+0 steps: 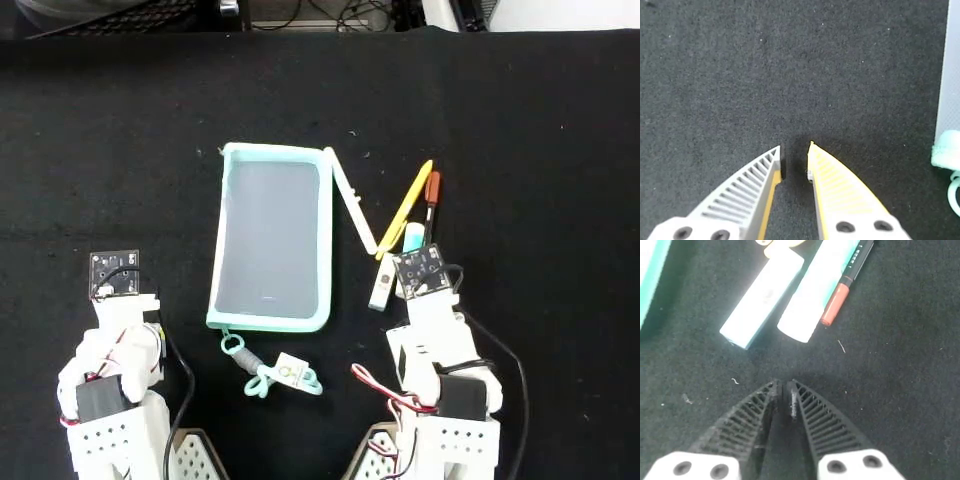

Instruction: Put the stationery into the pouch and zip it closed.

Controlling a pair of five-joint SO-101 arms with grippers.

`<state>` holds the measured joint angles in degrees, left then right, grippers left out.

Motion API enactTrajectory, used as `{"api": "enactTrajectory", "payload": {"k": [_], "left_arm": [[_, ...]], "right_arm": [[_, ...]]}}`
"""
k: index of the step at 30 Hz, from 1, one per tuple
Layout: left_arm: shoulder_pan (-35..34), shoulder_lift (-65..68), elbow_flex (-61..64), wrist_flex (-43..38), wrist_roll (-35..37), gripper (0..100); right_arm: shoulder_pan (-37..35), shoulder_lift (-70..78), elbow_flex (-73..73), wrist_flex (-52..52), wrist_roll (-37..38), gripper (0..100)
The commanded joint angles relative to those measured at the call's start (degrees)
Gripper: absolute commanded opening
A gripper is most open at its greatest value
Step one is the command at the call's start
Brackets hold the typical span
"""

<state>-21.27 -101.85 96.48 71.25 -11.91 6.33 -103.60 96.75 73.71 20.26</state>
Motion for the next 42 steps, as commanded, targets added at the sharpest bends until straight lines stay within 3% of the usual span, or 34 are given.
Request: {"api": "enactTrajectory", "payload": {"k": [1, 29, 32, 38, 42], "left_arm": [[-0.13, 0.26, 0.92, 0.26, -0.53, 11], [-0.13, 0.26, 0.92, 0.26, -0.53, 11], [-0.13, 0.26, 0.92, 0.26, -0.53, 11], [-0.13, 0.26, 0.92, 0.26, -0.35, 11], [-0.04, 0.26, 0.92, 0.26, -0.53, 11]], "right_arm": [[-0.62, -2.77, -0.13, 0.18, 0.26, 4.7], [-1.67, -2.77, -0.13, 0.18, 0.18, 4.8], [-9.67, -2.77, -0.13, 0.18, 0.18, 4.8], [-33.41, -2.77, -0.13, 0.18, 0.18, 4.8], [-43.52, -2.77, -0.13, 0.18, 0.18, 4.8]]}}
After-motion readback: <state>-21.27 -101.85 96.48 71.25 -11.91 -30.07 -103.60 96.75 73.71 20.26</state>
